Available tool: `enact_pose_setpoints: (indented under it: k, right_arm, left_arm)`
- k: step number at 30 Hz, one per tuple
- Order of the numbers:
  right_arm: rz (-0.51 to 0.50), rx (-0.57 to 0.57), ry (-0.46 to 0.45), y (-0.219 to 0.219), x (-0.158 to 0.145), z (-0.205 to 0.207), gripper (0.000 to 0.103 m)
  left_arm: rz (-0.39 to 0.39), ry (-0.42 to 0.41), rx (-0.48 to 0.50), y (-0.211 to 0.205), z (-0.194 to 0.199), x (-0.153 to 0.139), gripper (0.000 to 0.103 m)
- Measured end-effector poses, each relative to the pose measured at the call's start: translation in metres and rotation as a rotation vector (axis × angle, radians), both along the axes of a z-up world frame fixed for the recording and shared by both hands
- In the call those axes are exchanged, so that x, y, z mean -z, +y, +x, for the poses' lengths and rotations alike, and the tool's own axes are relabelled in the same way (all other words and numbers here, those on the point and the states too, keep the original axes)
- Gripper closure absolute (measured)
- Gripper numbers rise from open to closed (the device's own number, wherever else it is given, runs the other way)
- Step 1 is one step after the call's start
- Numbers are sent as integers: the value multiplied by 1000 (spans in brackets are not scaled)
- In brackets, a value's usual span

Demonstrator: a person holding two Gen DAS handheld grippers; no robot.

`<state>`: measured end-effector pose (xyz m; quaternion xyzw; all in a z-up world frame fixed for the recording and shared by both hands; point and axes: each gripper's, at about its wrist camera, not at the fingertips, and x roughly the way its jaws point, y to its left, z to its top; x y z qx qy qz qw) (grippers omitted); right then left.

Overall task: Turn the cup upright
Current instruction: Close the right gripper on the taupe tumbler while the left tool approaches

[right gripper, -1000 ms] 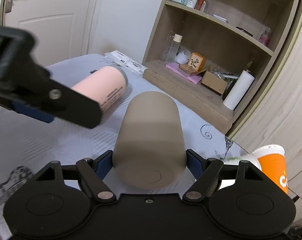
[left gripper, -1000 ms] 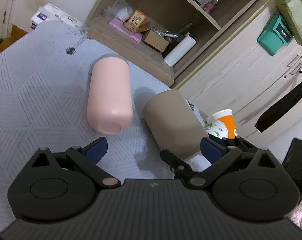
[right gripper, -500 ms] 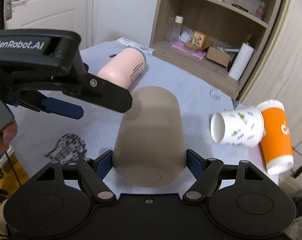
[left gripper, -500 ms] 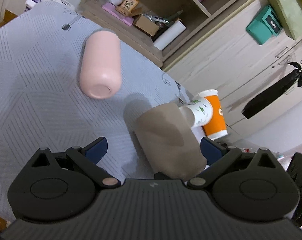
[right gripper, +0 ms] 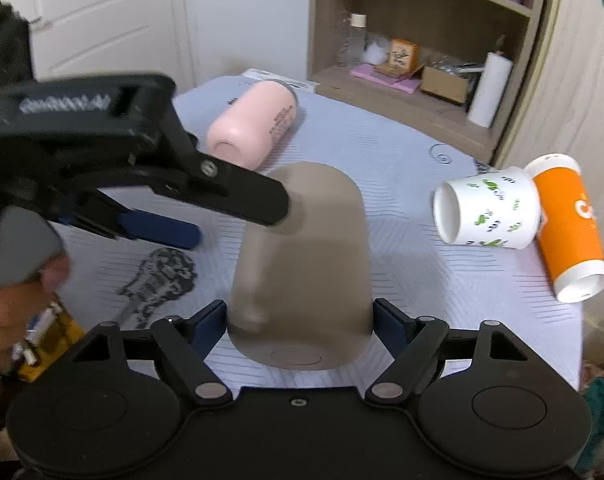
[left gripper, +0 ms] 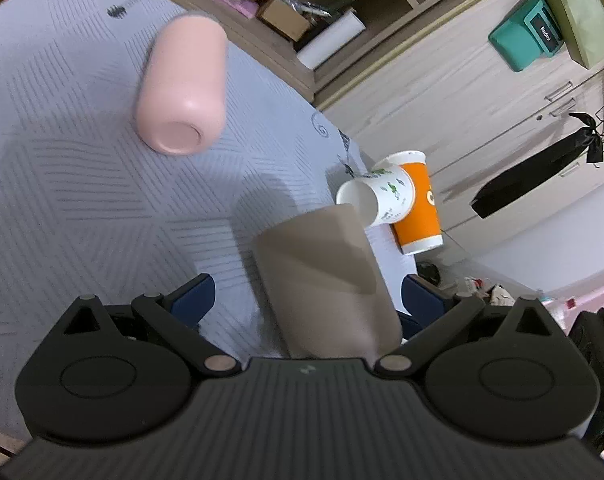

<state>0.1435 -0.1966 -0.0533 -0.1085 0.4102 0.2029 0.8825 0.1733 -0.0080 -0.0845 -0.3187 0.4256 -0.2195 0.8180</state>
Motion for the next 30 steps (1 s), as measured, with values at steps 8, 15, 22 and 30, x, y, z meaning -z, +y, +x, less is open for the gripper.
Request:
enact_pose_setpoints:
  k: [8, 15, 22, 30]
  right_arm:
    - [87, -40, 120, -2, -9, 20, 11]
    - [157, -35, 239, -7, -9, 49, 11]
    - [207, -26, 282, -8, -4, 61, 12]
    - [246, -5, 297, -14, 3, 69, 18]
  left_arm:
    - [-142, 53, 1, 2, 16, 14, 1]
    - [-188, 65, 1, 7, 20, 23, 2]
    - [-134, 74, 28, 5, 27, 23, 3]
    - [-98, 92, 53, -1, 32, 24, 17]
